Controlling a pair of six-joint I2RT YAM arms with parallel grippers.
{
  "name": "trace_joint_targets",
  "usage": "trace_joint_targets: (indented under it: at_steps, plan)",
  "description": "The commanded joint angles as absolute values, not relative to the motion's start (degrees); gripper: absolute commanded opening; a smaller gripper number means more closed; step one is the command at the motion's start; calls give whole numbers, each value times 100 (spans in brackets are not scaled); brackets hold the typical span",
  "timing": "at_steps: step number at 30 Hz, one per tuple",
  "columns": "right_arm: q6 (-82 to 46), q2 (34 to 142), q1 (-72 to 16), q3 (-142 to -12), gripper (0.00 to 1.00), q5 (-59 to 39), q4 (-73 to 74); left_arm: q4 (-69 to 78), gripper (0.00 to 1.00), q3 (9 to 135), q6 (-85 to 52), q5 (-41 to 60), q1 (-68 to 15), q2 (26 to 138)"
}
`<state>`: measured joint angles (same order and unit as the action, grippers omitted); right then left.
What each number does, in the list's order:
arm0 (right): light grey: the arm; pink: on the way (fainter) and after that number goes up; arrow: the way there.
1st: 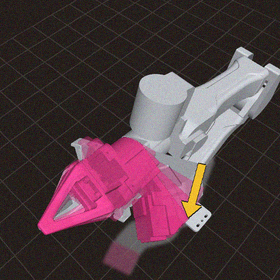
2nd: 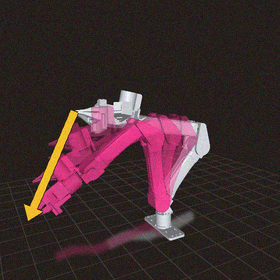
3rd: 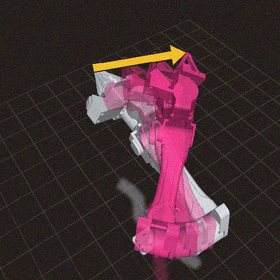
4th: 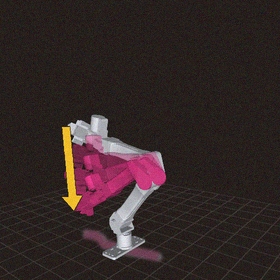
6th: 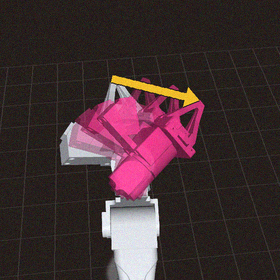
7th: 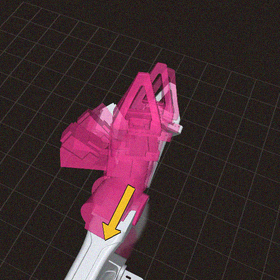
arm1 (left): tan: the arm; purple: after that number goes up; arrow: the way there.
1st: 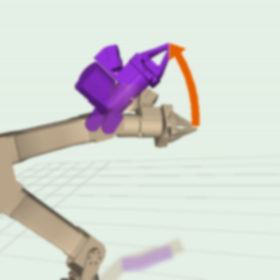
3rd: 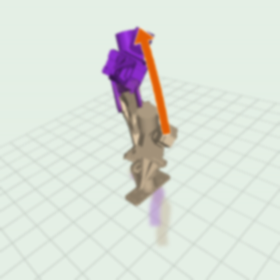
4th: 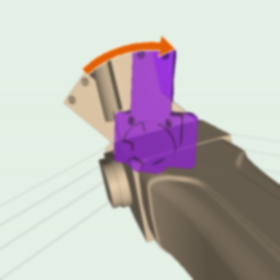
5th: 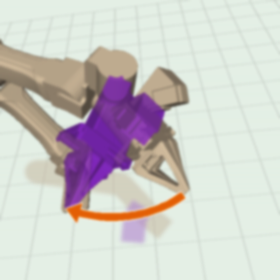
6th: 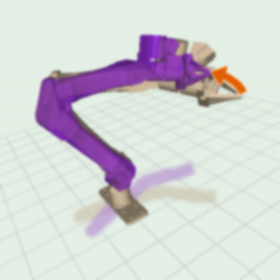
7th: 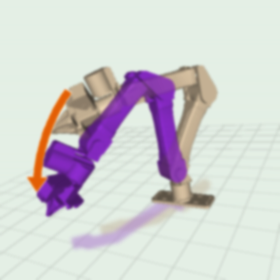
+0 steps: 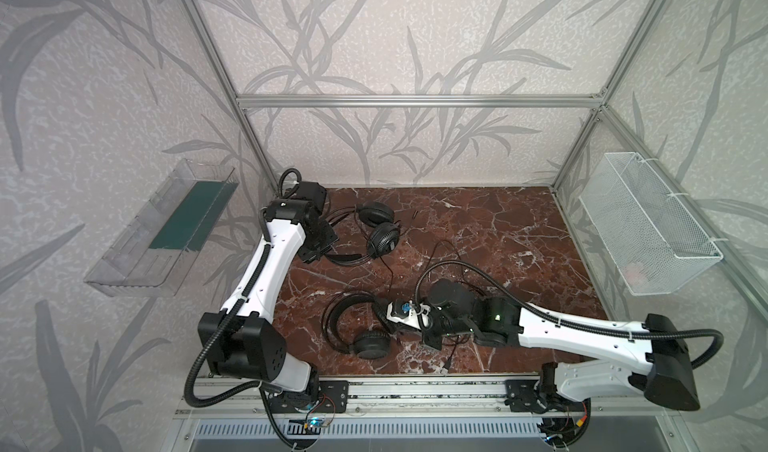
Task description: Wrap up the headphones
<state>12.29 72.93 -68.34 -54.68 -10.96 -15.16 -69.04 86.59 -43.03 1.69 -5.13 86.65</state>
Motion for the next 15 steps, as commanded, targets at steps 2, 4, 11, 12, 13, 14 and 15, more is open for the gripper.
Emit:
trace_joint_targets:
  at_steps: [2,4,11,12,13,14,15]
  plan:
    - [1550,7023,-6984,-6036,0,-1188,-2291,-6821,0,8908,-4311,121,-517,8824]
    - [1656,7029,-7068,-6326,0,-1232,-2628,-6794,0,8898,-4400,111,-514,8906]
    - [2271,7207,-7613,-7508,0,-942,-3893,-6710,0,9016,-4458,172,-585,9329]
    - [2319,7186,-7629,-7623,0,-932,-3999,-6717,0,9026,-4440,151,-593,9381]
    - [2382,7149,-7647,-7739,0,-923,-4074,-6694,0,9014,-4407,102,-627,9446]
    - [2458,7121,-7670,-7866,0,-910,-4176,-6688,0,9009,-4382,46,-663,9504]
    - [2528,7098,-7679,-7973,0,-870,-4252,-6684,0,9014,-4313,20,-704,9571]
